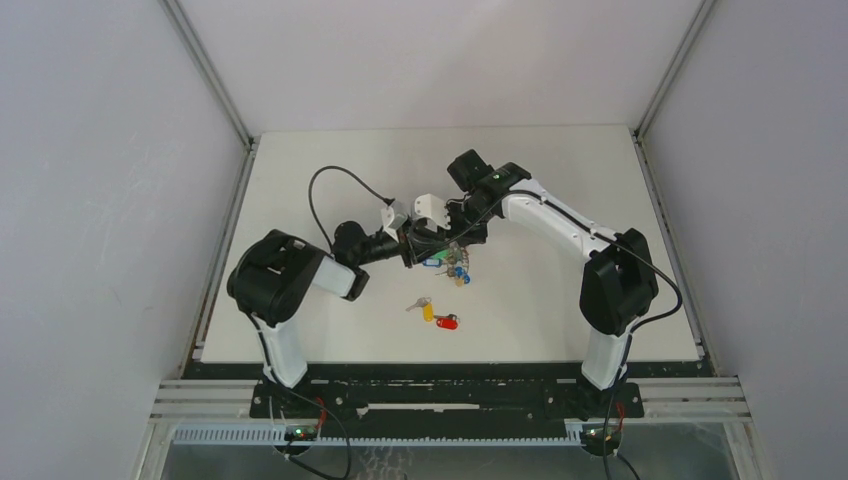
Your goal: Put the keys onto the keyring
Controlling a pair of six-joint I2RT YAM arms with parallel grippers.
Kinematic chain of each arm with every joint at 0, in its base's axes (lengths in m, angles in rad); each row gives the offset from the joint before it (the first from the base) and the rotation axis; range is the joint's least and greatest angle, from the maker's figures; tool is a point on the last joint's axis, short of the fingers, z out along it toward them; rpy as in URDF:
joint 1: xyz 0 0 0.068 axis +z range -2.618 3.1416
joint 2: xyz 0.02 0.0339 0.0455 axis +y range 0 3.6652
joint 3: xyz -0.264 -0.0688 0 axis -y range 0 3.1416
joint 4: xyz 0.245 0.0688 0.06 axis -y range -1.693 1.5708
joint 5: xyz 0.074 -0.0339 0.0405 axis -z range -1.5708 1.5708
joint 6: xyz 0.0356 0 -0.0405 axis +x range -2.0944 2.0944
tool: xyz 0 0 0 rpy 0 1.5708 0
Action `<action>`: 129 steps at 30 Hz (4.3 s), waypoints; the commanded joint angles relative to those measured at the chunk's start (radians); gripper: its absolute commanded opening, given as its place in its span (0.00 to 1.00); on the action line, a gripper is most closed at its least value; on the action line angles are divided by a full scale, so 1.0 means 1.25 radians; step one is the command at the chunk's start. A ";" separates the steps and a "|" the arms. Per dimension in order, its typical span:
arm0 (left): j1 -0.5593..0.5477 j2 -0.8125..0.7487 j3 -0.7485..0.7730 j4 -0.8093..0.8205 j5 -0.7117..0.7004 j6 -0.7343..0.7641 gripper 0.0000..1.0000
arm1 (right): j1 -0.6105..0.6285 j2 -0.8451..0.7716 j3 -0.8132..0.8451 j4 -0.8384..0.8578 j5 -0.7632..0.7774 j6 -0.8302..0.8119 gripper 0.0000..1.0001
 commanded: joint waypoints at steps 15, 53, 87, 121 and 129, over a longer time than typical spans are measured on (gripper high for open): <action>-0.070 0.047 0.040 0.041 -0.019 0.034 0.30 | 0.003 -0.031 0.023 0.053 -0.043 -0.014 0.00; 0.011 -0.037 0.003 0.041 -0.027 0.038 0.32 | -0.017 -0.087 -0.040 0.091 -0.121 -0.083 0.00; -0.041 0.018 0.031 0.042 0.027 0.056 0.07 | 0.027 -0.053 0.002 0.056 -0.139 -0.097 0.00; -0.029 -0.033 0.012 0.042 -0.001 0.027 0.00 | -0.186 -0.120 -0.207 0.277 -0.528 -0.005 0.24; -0.029 -0.037 0.014 0.042 -0.002 0.022 0.00 | -0.190 -0.071 -0.206 0.274 -0.559 -0.013 0.22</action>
